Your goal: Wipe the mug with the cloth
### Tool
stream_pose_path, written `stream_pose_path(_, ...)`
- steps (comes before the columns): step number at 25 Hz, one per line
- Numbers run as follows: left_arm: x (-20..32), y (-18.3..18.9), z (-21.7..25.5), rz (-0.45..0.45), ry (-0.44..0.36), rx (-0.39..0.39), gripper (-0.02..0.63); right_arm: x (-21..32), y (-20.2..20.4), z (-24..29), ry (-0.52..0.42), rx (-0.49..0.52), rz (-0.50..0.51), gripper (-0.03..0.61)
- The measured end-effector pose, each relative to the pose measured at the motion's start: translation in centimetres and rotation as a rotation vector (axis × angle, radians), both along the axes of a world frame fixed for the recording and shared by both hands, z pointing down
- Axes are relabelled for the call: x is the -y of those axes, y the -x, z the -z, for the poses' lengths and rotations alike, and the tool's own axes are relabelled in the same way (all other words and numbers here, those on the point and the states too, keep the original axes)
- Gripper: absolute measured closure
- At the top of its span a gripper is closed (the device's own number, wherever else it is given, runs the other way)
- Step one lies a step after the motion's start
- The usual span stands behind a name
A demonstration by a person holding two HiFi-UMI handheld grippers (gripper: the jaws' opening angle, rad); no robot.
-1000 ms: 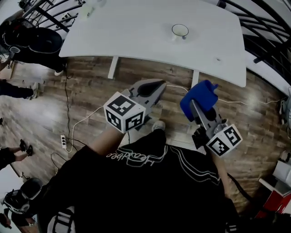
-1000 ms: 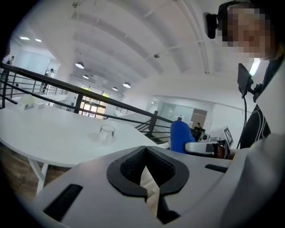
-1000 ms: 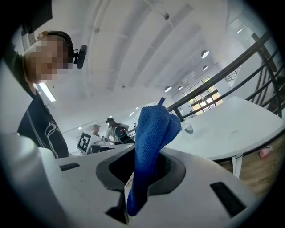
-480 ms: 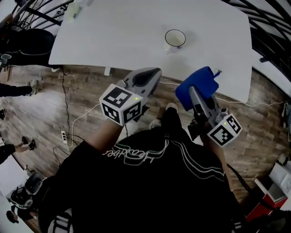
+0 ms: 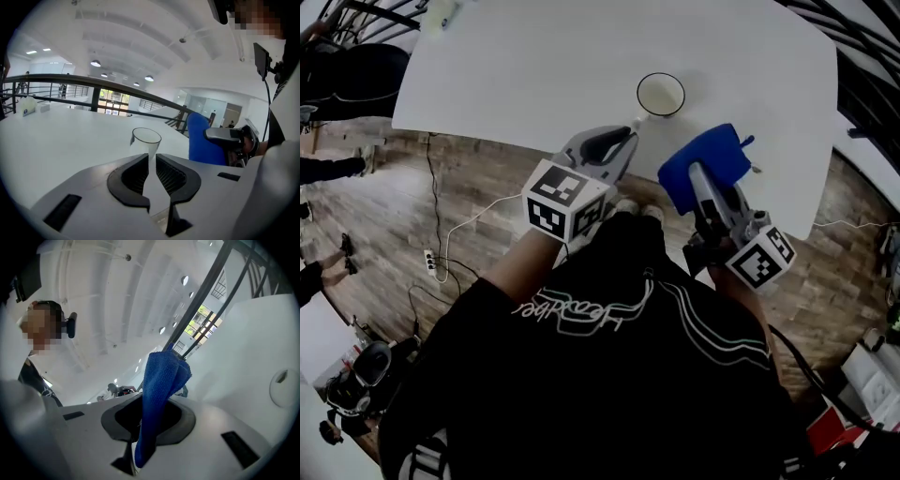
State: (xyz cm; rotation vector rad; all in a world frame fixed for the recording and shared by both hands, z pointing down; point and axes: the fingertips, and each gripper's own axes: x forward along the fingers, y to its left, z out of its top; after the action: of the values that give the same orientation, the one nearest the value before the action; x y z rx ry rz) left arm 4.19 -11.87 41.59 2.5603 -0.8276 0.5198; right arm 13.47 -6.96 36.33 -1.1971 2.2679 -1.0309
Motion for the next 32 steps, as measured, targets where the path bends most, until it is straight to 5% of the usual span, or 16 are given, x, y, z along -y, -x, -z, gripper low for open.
stream_pose_path(5,1.1,-0.6,-2.2,-0.098,-0.008,0.042,0.509,2.2,1.1,-1.4,0.022,0.062,-0.037,0.525)
stream_pose_path(23,3.1,-1.1,-4.0,-0.255,0.008,0.031,0.523,6.9,1.5,-5.3,0.144,0.277,-0.204,0.525)
stream_pose_path(32,2.3,-1.8,-4.0,-0.320,-0.031,0.050,0.535,7.4,0.9,-7.6,0.231,0.167,-0.208,0.525)
